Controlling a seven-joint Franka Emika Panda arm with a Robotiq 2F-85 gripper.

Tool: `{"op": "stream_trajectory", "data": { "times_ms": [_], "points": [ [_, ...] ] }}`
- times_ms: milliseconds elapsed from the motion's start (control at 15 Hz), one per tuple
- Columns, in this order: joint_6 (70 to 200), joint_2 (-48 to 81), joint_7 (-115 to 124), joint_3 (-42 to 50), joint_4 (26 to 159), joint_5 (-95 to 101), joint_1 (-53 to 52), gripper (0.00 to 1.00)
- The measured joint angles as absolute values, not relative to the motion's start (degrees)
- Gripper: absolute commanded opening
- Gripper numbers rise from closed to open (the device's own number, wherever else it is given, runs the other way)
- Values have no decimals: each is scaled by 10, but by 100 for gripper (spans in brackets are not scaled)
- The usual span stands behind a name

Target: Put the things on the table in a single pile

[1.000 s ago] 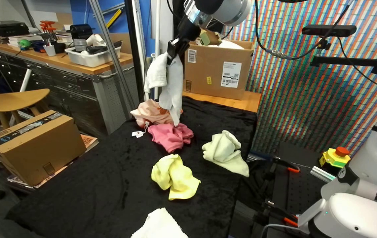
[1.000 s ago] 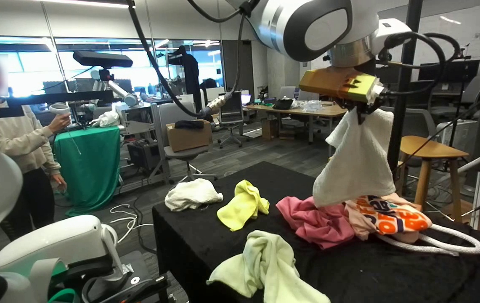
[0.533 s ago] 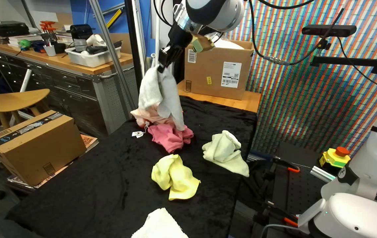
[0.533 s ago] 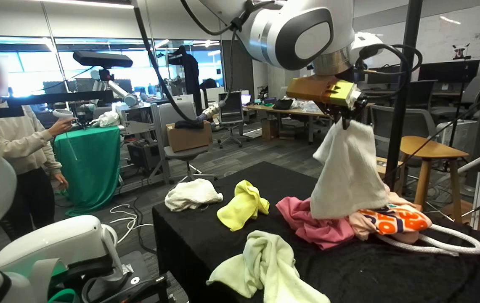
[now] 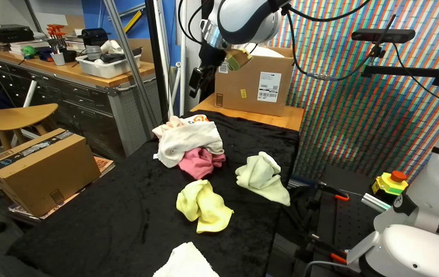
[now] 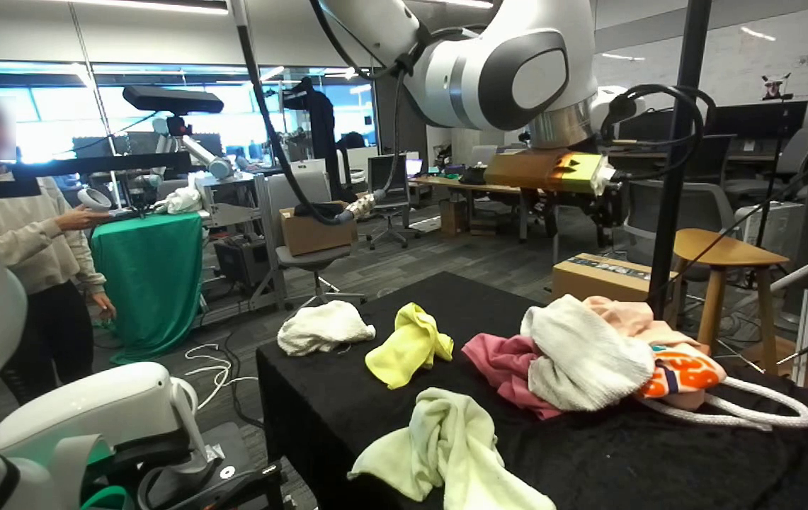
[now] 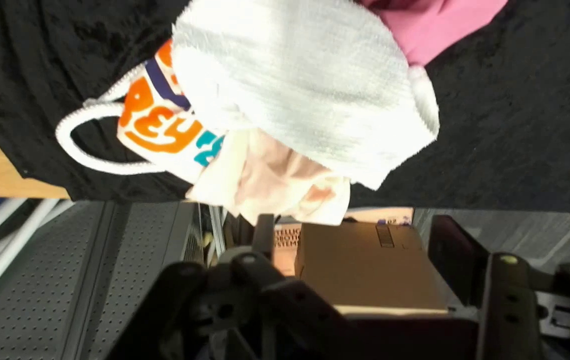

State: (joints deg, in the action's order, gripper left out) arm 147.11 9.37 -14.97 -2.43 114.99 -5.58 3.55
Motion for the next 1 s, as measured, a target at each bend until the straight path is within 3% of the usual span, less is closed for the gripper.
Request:
{"op": "stream_trajectory", "data": {
  "times_ms": [600,1000],
  "points": [
    [1196,86,-240,-21,1170,-72,39,100],
    [1141,93,-239,-29,1206,-157,30,100]
  ]
}}
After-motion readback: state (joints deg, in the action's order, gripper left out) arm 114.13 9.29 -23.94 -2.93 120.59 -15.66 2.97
